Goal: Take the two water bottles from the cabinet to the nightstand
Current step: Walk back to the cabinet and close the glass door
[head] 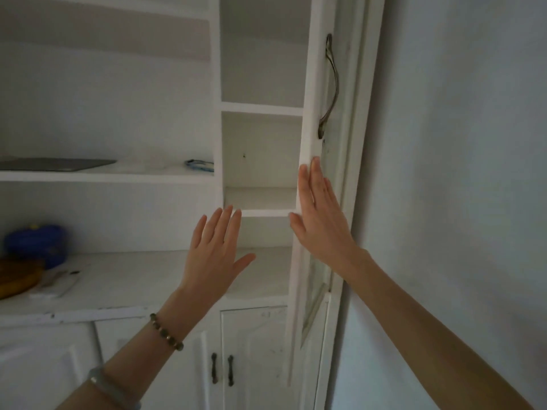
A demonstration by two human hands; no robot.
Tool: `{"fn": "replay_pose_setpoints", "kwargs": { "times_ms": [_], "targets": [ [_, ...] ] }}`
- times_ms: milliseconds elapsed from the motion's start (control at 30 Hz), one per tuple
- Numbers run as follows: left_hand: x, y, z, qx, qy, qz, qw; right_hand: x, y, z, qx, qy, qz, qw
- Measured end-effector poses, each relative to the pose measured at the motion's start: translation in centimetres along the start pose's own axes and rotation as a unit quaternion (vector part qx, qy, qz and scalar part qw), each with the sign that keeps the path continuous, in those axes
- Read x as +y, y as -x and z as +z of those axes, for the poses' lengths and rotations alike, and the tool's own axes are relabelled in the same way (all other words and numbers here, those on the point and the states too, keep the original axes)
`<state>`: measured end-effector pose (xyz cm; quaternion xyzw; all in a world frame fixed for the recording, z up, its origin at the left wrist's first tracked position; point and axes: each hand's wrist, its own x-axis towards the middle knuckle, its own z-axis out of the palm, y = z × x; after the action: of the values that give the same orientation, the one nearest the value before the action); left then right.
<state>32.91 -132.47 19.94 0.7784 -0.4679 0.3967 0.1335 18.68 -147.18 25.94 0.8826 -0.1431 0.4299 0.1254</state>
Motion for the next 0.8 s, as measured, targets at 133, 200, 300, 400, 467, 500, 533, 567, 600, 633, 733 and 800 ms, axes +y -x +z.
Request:
{"fn": "replay_pose_setpoints", "kwargs": {
  "times_ms": [133,200,300,400,467,500,533,567,600,633,733,800],
  "targets": [
    [-2.2,0.7,0.6,-0.018,-0.024,-0.022,0.999,-2.0,-2.5,3.3,0.009,0.007,-0.010,1.000],
    [-3.3,0.8,1.2,-0.024,-0.032,-0.030,0.999,-3.0,-3.9,4.9,0.014,0.021,-0.012,1.000],
    [-5.0,0.6,2.4,-0.030,-0.037,-0.038,0.998,-4.3,-6.3,7.5,0.018,0.044,-0.019,0.999],
    [-6.7,0.0,3.5,-0.030,-0.034,-0.039,0.998,-5.3,-8.5,10.2,0.029,0.063,-0.026,0.997],
    [-7.8,-0.6,4.5,-0.025,-0.029,-0.033,0.999,-5.7,-9.9,11.9,0.033,0.071,-0.030,0.996],
    [-8.3,-1.0,5.1,-0.024,-0.028,-0.029,0.999,-5.8,-10.6,12.8,0.032,0.070,-0.033,0.996],
    [-8.8,-1.5,5.7,-0.023,-0.030,-0.026,0.999,-5.8,-11.2,13.6,0.031,0.070,-0.035,0.996],
    [-9.3,-1.9,6.2,-0.024,-0.031,-0.025,0.999,-5.8,-11.8,14.4,0.031,0.073,-0.037,0.996],
    [-9.8,-2.4,6.7,-0.026,-0.030,-0.025,0.999,-5.8,-12.4,15.2,0.031,0.079,-0.038,0.996],
    [-10.3,-2.8,7.2,-0.027,-0.027,-0.026,0.999,-5.8,-13.0,16.0,0.029,0.084,-0.038,0.995],
    [-11.6,-4.0,9.0,-0.031,-0.013,-0.027,0.999,-5.8,-14.5,17.9,0.023,0.101,-0.037,0.994],
    [-12.3,-4.7,10.2,-0.034,-0.008,-0.021,0.999,-5.7,-15.4,19.0,0.022,0.110,-0.034,0.993]
  ]
}}
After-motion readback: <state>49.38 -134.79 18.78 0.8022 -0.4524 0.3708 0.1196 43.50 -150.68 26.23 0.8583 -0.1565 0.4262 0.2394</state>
